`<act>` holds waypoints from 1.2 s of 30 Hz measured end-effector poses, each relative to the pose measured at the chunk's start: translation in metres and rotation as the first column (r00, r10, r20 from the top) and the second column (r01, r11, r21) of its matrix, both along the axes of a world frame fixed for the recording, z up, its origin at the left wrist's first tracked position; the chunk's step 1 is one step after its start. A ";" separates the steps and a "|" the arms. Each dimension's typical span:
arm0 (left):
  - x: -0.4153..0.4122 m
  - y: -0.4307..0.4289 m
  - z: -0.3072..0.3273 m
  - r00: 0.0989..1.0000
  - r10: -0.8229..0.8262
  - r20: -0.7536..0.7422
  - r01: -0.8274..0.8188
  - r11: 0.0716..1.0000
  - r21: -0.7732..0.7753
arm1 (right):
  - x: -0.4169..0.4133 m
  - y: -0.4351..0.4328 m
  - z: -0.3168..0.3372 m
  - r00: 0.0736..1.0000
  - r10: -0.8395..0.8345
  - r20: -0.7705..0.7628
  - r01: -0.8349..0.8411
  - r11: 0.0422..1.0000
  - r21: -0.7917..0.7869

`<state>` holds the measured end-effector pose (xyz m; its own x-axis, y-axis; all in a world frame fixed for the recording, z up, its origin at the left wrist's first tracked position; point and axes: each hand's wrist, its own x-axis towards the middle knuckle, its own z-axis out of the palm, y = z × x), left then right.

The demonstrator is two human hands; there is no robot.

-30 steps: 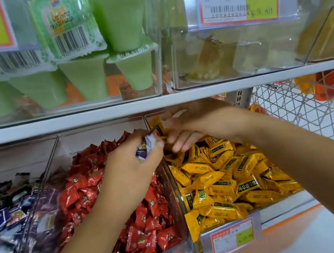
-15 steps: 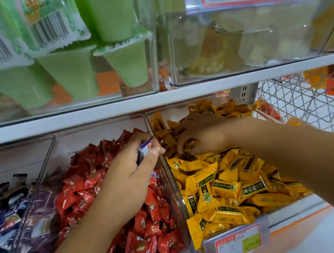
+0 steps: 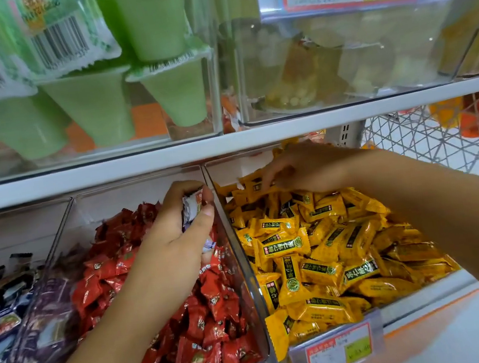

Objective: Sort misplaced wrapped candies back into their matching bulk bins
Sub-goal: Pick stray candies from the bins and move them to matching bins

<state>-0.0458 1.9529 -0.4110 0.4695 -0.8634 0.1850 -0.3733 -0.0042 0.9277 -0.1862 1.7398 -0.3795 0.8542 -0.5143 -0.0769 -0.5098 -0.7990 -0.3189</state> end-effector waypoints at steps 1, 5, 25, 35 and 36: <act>0.000 -0.001 0.000 1.000 -0.003 -0.013 0.004 1.000 0.010 | -0.004 0.001 0.006 0.999 -0.023 0.046 0.022 0.999 0.026; -0.002 -0.003 0.002 0.999 -0.017 -0.029 0.018 0.999 0.045 | -0.020 -0.004 0.016 0.991 -0.110 0.082 0.113 0.993 -0.033; -0.006 0.008 0.008 1.000 0.016 0.008 -0.016 1.000 -0.012 | 0.006 0.009 -0.026 0.939 -0.159 -0.306 0.036 0.928 -0.372; -0.008 -0.006 0.004 0.999 0.034 -0.009 -0.033 0.996 0.080 | 0.016 0.011 -0.032 0.906 -0.233 -0.353 0.108 0.934 -0.341; -0.004 -0.009 0.002 0.996 0.036 -0.075 -0.029 0.995 0.098 | 0.018 0.011 -0.032 0.901 -0.236 -0.364 0.104 0.932 -0.346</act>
